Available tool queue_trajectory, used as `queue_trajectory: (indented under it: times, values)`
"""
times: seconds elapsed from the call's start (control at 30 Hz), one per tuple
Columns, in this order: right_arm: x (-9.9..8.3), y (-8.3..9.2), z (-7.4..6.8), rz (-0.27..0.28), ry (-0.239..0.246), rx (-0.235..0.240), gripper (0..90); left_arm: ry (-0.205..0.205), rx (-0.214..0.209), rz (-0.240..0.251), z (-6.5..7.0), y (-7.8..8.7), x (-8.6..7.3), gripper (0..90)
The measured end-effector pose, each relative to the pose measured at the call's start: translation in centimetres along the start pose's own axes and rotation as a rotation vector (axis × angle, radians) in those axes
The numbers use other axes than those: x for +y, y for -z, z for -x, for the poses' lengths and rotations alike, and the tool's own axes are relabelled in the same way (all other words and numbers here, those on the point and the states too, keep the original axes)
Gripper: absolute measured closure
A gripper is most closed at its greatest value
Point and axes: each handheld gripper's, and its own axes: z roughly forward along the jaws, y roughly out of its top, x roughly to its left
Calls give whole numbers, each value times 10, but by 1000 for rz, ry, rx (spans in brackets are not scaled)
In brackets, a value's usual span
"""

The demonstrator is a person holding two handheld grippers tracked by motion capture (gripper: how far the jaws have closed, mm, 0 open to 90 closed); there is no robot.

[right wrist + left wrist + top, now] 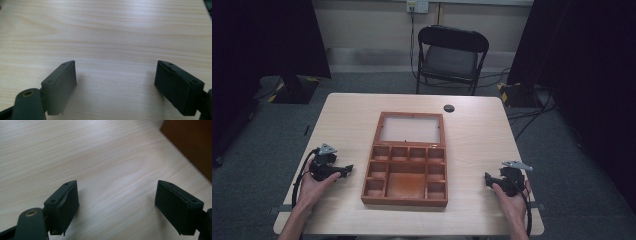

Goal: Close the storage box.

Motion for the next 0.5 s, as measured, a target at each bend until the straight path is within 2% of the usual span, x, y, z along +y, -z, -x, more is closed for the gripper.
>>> queue_trajectory:
  times: [0.03,0.1,0.13,0.2,0.27,0.3,0.37,0.4,0.43,0.47,0.5]
  values:
    - [4,-1,-5,-12,21,14,156,25,-19,31,1,0,4,183]
    - [6,-2,-8,-14,36,15,144,24,-21,37,2,0,7,189]
    - [10,-2,-14,-2,62,27,158,0,1,47,4,1,10,189]
    - [12,-2,-16,4,71,25,151,-7,2,44,5,2,14,192]
    - [16,-2,-22,15,90,33,158,13,-2,65,8,4,18,189]
    - [18,-1,-22,14,96,35,169,4,-11,90,10,6,21,187]
    - [23,1,-24,42,91,40,168,-37,8,98,15,7,27,195]
    - [26,1,-24,49,88,50,174,-37,9,116,16,7,28,198]
    - [31,1,-26,53,83,79,177,-18,-3,133,16,7,29,207]
    - [34,1,-27,55,84,84,178,-9,-13,131,15,5,30,207]
    - [37,1,-28,64,83,96,178,-12,-23,104,15,4,33,207]
